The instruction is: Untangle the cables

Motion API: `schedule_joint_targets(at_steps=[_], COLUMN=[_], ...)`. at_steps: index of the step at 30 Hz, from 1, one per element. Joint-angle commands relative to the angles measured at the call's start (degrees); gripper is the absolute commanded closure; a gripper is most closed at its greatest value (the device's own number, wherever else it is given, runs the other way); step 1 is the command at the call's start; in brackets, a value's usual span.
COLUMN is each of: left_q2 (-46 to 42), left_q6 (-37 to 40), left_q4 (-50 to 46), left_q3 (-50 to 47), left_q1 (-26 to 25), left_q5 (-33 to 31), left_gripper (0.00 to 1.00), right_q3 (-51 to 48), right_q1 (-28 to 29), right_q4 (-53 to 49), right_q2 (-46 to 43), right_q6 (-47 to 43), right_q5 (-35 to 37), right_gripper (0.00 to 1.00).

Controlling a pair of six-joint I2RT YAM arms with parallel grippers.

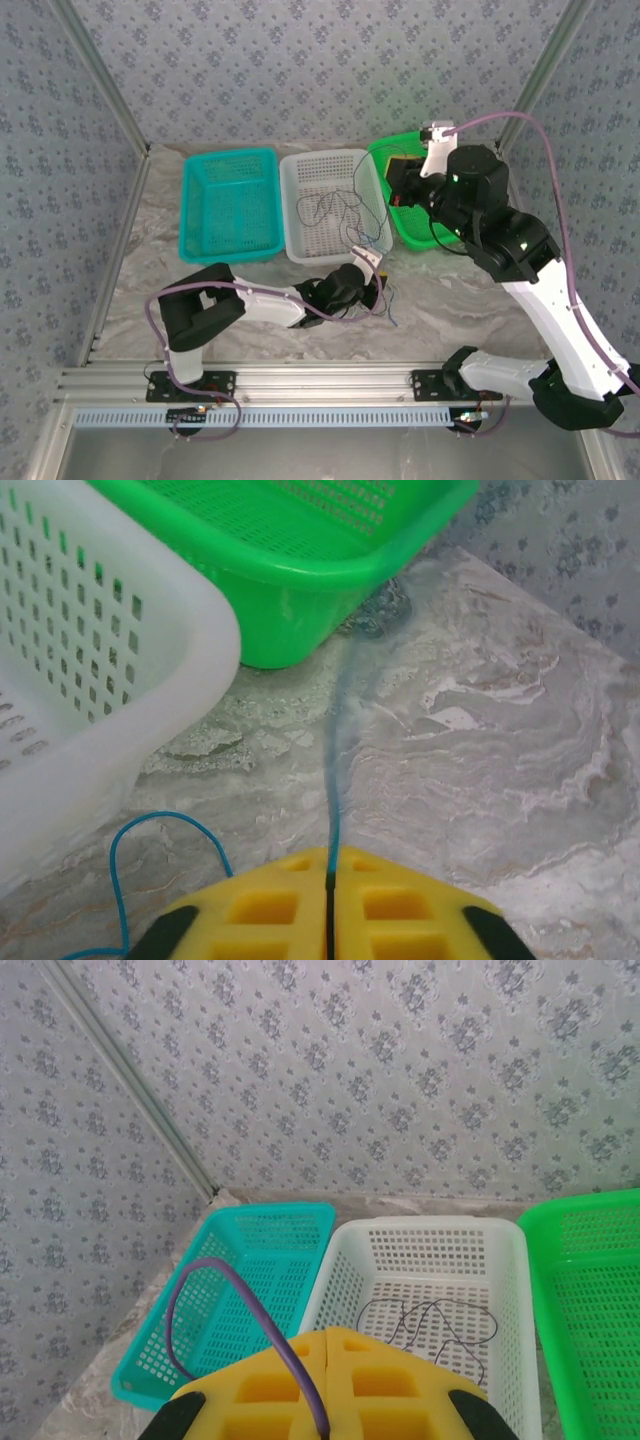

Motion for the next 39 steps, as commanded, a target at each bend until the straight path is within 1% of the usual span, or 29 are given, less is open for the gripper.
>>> schedule_joint_targets(at_steps=[1,11,15,19,23,25,31,39], left_q2=[-1.48,-8.1,-11.34,-14.71,-17.9,-19.55,-24.05,-27.61], left_q6=[-0.45,-3.16,-2.08,-0.67,-1.11,-1.81,-2.04,0.07], left_q4=[1.98,2.94,1.76,-0.99,-2.86,-3.2,-0.45,-3.2], left_q3=[-2.05,-11.79,-13.37,-13.67,-14.74,-15.92,-20.35,-20.18], left_q1=[-0.35,-0.86,-2.46,-3.56,-3.96,-4.49,-5.89,-5.93], left_q5=[0.27,-1.04,-2.13,-3.55,-3.88,-4.05,-3.41,-4.14], left_gripper=[1.0,1.0,1.0,1.0,1.0,1.0,1.0,1.0], right_q3=[1.88,3.48,3.48,1.73,-0.13,-0.13,0.73,7.9], right_q1=[-1.79,-8.05,-8.43,-8.35,-8.75,-9.65,-12.18,-13.85], right_q4=[-0.19,4.06,4.67,6.66,9.31,10.01,13.39,9.01], right_q2=[-0.24,2.86,6.14,9.0,12.27,14.18,22.65,39.69], right_q6=[-1.19,-2.08,-3.65,-3.26,-3.83,-3.84,-1.82,-1.11], right_q5=[1.9,-0.02,-1.09,-4.87,-3.81,-4.42,-6.71,-11.06], right_gripper=[1.0,1.0,1.0,1.0,1.0,1.0,1.0,1.0])
